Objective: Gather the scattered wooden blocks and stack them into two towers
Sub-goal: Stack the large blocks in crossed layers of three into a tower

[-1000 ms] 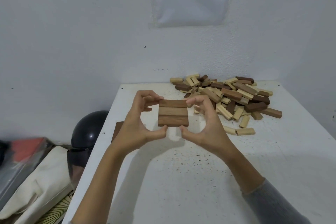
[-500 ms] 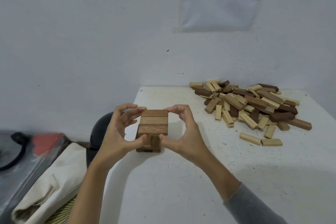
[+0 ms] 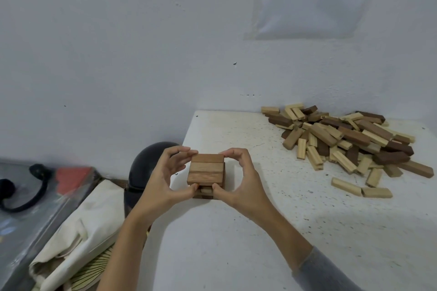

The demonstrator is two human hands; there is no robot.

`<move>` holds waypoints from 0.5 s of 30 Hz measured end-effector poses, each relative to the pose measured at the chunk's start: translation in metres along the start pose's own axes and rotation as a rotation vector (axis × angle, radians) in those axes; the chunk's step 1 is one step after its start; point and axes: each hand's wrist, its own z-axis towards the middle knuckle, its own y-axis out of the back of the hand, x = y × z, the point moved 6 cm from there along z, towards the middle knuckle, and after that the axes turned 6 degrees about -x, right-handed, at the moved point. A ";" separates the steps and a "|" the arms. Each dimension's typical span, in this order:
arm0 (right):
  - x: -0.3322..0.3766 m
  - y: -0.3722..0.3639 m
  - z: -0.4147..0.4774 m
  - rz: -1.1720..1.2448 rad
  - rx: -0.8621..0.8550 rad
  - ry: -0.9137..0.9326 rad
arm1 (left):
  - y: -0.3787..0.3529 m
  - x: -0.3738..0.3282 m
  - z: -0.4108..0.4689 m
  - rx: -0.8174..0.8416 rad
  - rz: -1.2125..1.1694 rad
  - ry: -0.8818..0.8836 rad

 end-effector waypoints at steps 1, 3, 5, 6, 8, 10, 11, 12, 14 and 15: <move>-0.001 0.000 -0.001 0.000 -0.002 0.003 | -0.001 0.000 0.000 0.003 0.003 0.002; -0.004 0.001 -0.002 -0.008 -0.010 0.006 | -0.002 0.001 -0.001 0.011 0.016 0.003; -0.006 0.000 -0.003 -0.021 -0.016 0.000 | -0.003 0.000 -0.002 0.019 0.030 0.001; -0.007 0.000 -0.004 -0.026 -0.017 -0.003 | -0.004 0.000 -0.002 0.022 0.032 0.000; -0.008 0.000 -0.004 -0.029 -0.015 -0.010 | -0.005 0.000 -0.003 0.026 0.042 -0.008; -0.009 -0.002 -0.005 -0.028 -0.004 -0.023 | -0.004 0.000 -0.003 0.022 0.050 -0.025; -0.010 -0.003 -0.005 -0.027 0.002 -0.030 | -0.004 0.000 -0.004 0.020 0.057 -0.032; -0.010 -0.003 -0.005 -0.023 0.007 -0.037 | -0.004 0.000 -0.004 0.022 0.059 -0.036; -0.011 -0.004 -0.006 -0.008 0.012 -0.045 | -0.004 0.000 -0.005 0.028 0.061 -0.042; -0.011 -0.004 -0.006 0.000 0.013 -0.048 | -0.005 0.001 -0.005 0.029 0.055 -0.042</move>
